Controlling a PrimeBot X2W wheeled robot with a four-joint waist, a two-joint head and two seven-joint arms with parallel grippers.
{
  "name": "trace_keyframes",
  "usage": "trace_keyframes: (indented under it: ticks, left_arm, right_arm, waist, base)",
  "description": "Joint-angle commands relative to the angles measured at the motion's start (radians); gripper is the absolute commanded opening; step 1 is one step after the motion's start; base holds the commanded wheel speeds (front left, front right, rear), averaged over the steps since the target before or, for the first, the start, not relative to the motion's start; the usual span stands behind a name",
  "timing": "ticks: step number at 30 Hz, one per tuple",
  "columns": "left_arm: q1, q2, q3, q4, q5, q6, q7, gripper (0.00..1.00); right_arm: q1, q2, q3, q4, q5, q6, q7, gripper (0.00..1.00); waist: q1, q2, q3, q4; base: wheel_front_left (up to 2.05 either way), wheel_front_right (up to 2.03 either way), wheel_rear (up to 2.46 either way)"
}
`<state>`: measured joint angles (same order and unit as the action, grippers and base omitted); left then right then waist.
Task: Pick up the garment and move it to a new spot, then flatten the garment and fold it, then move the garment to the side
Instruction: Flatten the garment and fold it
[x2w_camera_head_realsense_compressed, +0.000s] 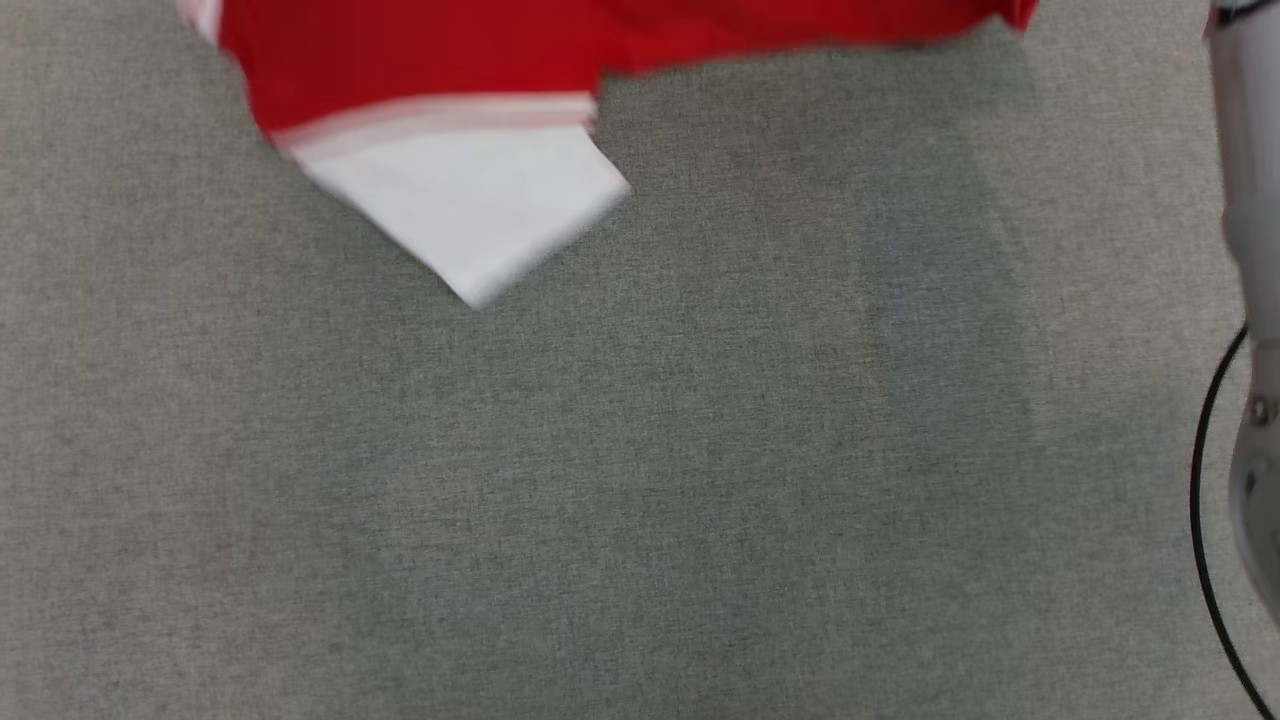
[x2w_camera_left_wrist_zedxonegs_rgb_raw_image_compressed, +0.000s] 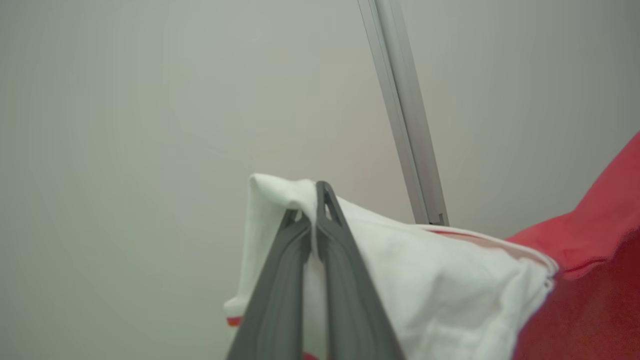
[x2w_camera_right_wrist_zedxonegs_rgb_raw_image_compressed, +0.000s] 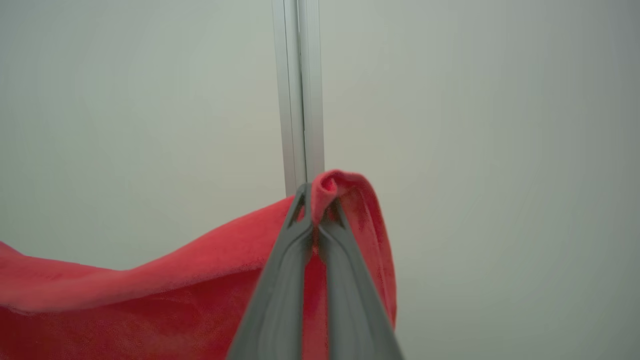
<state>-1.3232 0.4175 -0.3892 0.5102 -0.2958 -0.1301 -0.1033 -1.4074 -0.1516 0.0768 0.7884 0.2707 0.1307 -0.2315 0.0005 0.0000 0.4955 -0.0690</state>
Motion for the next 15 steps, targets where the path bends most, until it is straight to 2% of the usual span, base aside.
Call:
trace_keyframes:
  ticks: [1, 8, 15]
  left_arm:
    - [-0.036, 0.0, -0.003, 0.006, -0.007, 0.0, -0.002, 0.0]
    - [-0.204, -0.015, -0.048, 0.069, -0.041, 0.0, -0.028, 0.0]
    - [-0.192, -0.007, -0.095, 0.117, -0.087, 0.0, -0.078, 0.0]
  right_arm:
    - [-0.043, -0.002, -0.006, 0.016, 0.001, 0.0, -0.009, 0.0]
    - [-0.237, 0.004, -0.021, 0.138, 0.001, 0.0, -0.028, 0.0]
    - [-0.222, -0.021, 0.005, 0.181, 0.017, 0.0, -0.034, 0.0]
  waist:
    - [-0.0005, 0.0, -0.003, -0.004]
    - [-0.0005, 0.0, -0.005, -0.005]
    - [-0.0005, 0.0, 0.038, 0.018]
  base:
    - [0.0, 0.0, 0.0]
    - [0.0, 0.0, 0.0]
    - [0.0, 0.0, 0.0]
